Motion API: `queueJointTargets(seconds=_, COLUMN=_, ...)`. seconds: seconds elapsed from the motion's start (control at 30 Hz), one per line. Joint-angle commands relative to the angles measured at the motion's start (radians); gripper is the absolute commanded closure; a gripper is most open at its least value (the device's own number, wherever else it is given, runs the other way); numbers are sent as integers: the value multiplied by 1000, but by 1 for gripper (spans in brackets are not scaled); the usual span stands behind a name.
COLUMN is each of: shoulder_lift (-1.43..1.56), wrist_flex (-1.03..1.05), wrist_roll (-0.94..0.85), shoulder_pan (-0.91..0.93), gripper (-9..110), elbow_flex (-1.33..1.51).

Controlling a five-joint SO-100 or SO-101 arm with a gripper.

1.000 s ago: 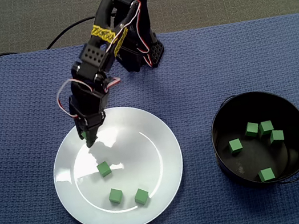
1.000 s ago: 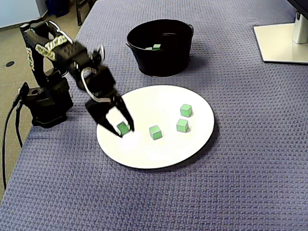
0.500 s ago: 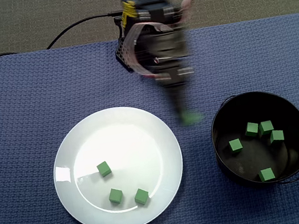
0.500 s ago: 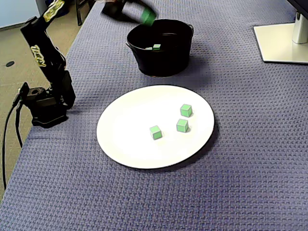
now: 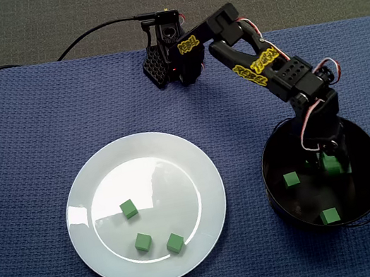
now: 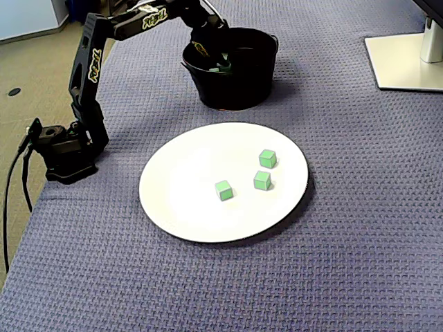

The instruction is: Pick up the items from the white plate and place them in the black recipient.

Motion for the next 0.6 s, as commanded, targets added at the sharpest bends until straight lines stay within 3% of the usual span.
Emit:
queueJointTargets(seconds=0.0, shoulder_lift=236, wrist_flex=124, wrist_roll=-64, shoulder_pan=89, gripper=59, elbow_flex=-5)
queueJointTargets(seconds=0.17, shoulder_lift=588, wrist_flex=241, wrist_roll=-183, shoulder_pan=451, gripper=57, elbow_flex=46)
queueJointTargets(seconds=0.3, shoulder_lift=709, wrist_flex=218, wrist_roll=-218, shoulder_pan=850, gripper=40, elbow_flex=238)
queueJointTargets(seconds=0.4, shoulder_lift=690, wrist_flex=129, wrist_roll=-256, shoulder_pan=1040, gripper=39, elbow_flex=436)
queueJointTargets(seconds=0.57, shoulder_lift=477, wrist_flex=46, wrist_roll=-275, shoulder_pan=1177, gripper=45, elbow_flex=526)
